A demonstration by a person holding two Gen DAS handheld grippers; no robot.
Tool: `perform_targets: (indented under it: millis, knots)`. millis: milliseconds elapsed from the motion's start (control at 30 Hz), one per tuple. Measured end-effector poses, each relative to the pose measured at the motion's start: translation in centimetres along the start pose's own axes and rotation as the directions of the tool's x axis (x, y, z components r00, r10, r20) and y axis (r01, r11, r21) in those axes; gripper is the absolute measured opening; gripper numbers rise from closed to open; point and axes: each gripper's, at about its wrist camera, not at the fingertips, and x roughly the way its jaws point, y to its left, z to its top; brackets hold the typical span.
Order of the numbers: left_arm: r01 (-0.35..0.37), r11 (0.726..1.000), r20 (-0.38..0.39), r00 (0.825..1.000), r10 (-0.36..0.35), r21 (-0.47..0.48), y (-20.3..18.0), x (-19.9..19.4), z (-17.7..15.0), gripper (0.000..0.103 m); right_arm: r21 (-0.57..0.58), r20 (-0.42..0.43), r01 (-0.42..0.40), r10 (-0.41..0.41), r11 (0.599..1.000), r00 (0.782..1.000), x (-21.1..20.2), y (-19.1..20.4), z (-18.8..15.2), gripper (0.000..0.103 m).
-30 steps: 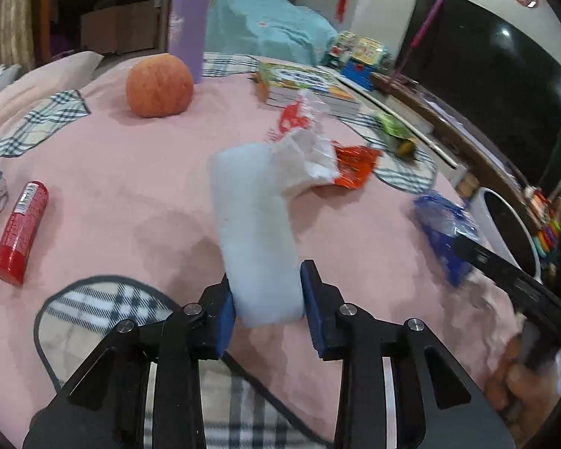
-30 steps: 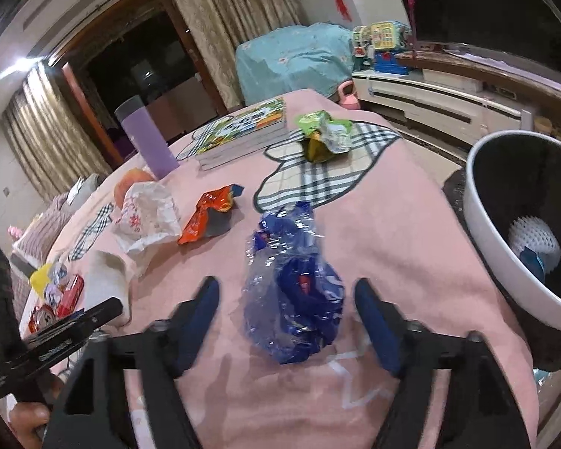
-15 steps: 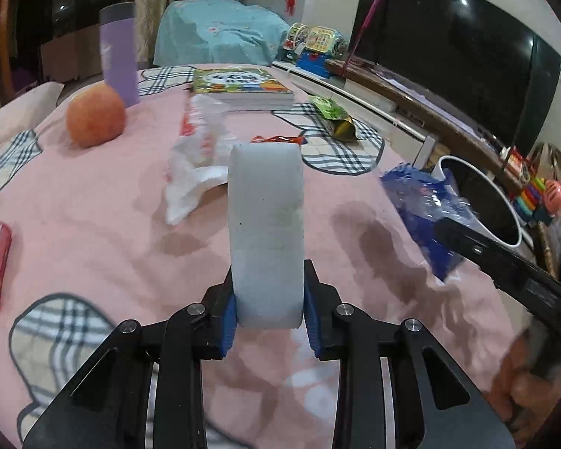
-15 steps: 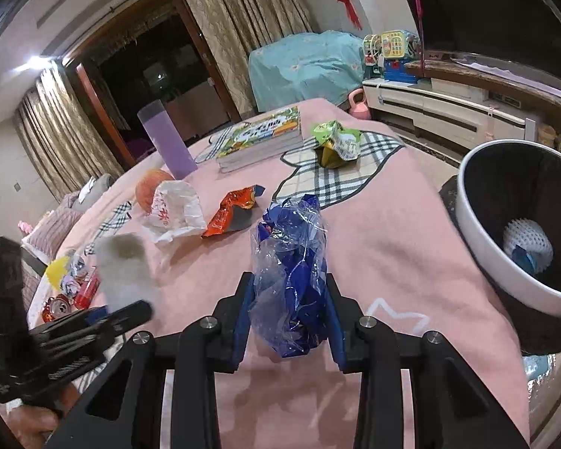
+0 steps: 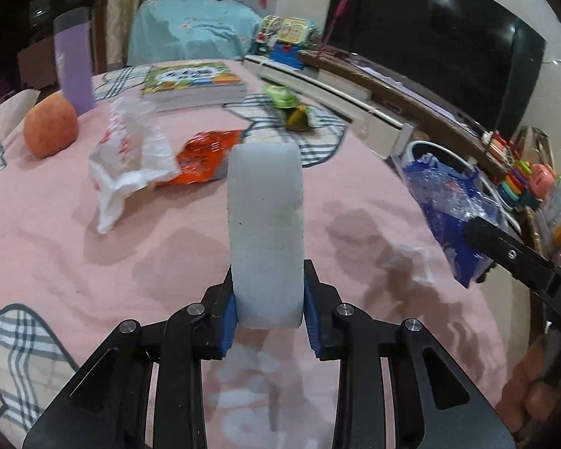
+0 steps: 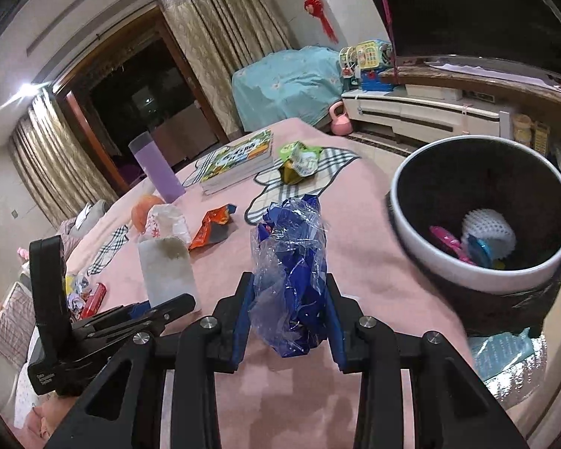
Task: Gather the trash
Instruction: 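Carry the white foam block and blue plastic bag toward the trash bin with both tools, then open the left tool to drop the foam block while the right tool releases the blue bag into the bin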
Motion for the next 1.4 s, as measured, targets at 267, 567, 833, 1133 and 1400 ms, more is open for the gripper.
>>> perform_targets:
  millis: [267,567,833,1133,1400]
  knots:
    - [0.060,0.997,-0.025,0.998,-0.059,0.054,-4.2,0.3,0.9,0.028,0.032,0.042,0.038,-0.040,0.999,0.998,-2.2,-2.5,0.6,0.035]
    - [0.115,0.985,-0.041,0.993,-0.111,0.127,-8.8,0.9,2.3,0.028,0.083,0.083,0.098,-0.105,0.992,0.991,-5.0,-6.4,1.3,0.036]
    - [0.151,0.971,-0.055,0.988,-0.143,0.183,-12.1,1.7,3.4,0.028,0.108,0.100,0.137,-0.148,0.985,0.984,-6.5,-9.1,2.0,0.036]
    - [0.160,0.964,-0.067,0.987,-0.149,0.214,-14.2,2.6,4.2,0.028,0.128,0.099,0.149,-0.162,0.981,0.982,-6.9,-10.5,2.0,0.036]
    - [0.165,0.956,-0.068,0.986,-0.153,0.242,-15.8,3.1,5.0,0.028,0.139,0.100,0.156,-0.170,0.978,0.980,-6.8,-11.3,2.5,0.037]
